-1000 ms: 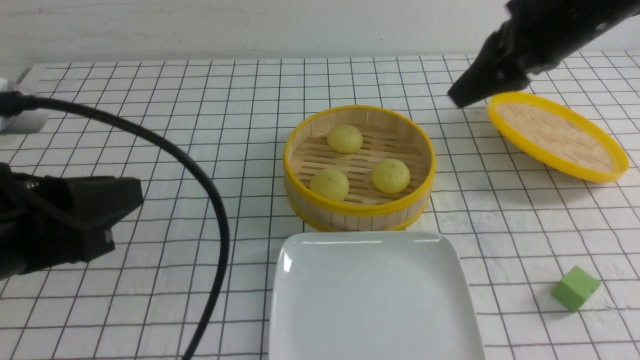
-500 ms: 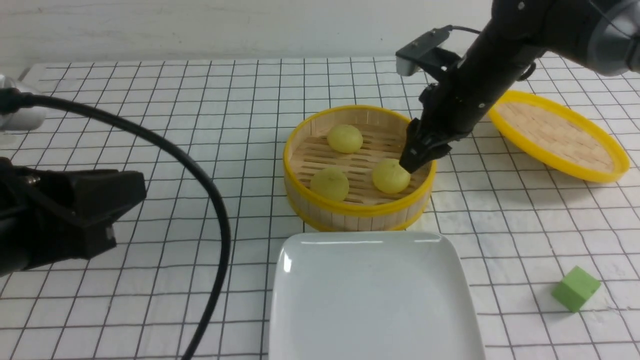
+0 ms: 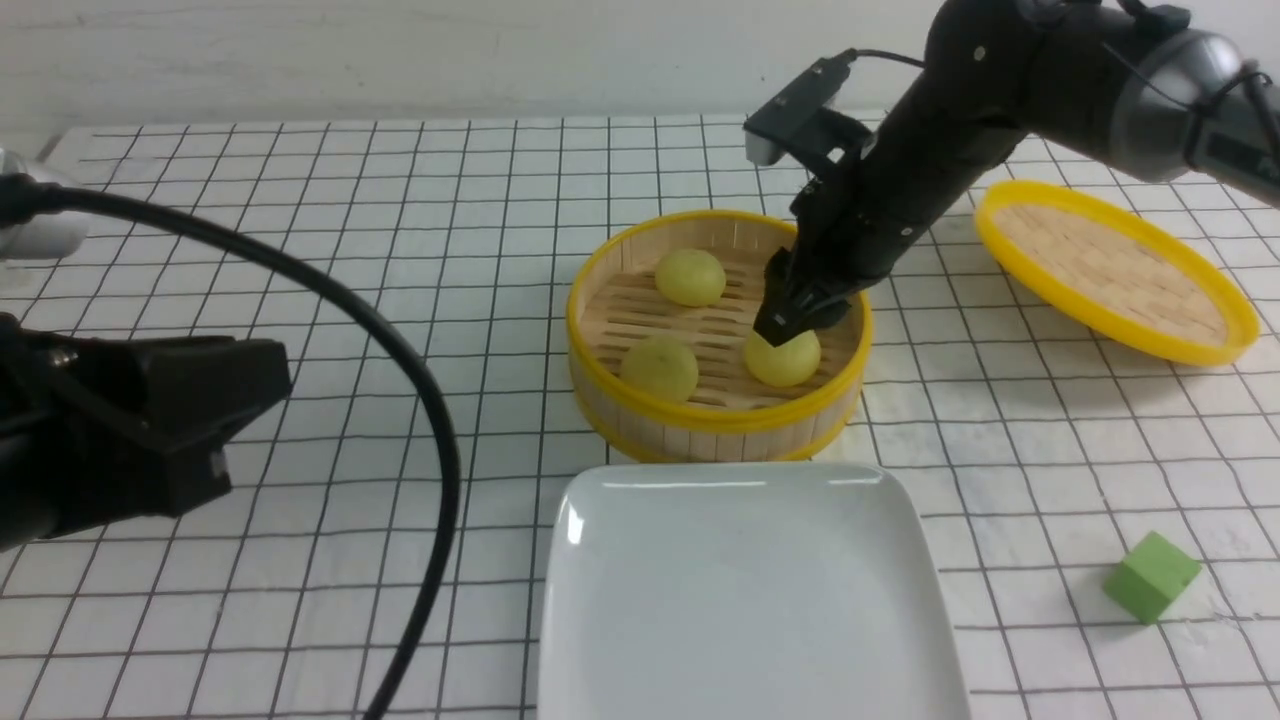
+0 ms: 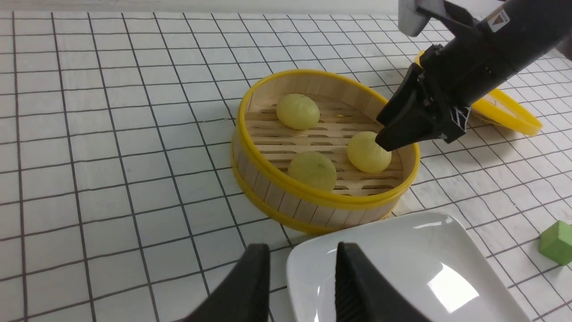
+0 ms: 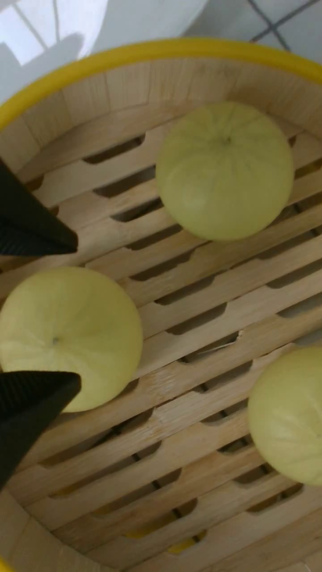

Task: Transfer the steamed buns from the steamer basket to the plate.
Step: Use the right arm to grab the steamed stuffed bun that is closest to it, then use the right arm to put the steamed stuffed bun into the plate

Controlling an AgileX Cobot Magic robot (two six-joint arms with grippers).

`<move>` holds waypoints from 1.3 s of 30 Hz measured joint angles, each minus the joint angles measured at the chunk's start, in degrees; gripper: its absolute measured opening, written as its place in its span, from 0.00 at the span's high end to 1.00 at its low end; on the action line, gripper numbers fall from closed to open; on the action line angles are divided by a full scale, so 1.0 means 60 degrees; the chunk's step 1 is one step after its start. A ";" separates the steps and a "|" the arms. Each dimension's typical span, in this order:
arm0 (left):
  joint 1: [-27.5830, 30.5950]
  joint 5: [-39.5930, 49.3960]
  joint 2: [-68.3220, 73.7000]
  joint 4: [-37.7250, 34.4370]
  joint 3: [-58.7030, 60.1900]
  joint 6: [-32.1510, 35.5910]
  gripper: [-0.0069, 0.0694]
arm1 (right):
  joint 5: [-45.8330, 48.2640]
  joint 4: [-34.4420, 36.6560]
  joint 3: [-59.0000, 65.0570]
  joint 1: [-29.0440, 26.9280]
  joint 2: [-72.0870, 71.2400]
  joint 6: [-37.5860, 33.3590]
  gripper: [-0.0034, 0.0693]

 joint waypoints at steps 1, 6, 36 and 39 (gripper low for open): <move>0.0000 0.0001 0.0000 0.0000 0.0000 0.0000 0.59 | -0.0110 -0.0145 0.0000 0.0000 0.0118 0.0000 0.46; 0.0000 0.0020 0.0000 0.0000 0.0000 0.0000 0.59 | -0.0325 -0.0298 0.0000 0.0000 0.0304 0.0000 0.46; 0.0000 -0.0181 0.0000 0.0000 0.0000 0.0021 0.59 | 0.2767 -0.0308 -0.0431 0.0000 -0.3448 0.2370 0.93; 0.0000 -0.0188 0.0000 0.0000 0.0000 0.0029 0.59 | 0.2757 0.0003 0.0017 0.0012 -0.3543 0.2536 0.93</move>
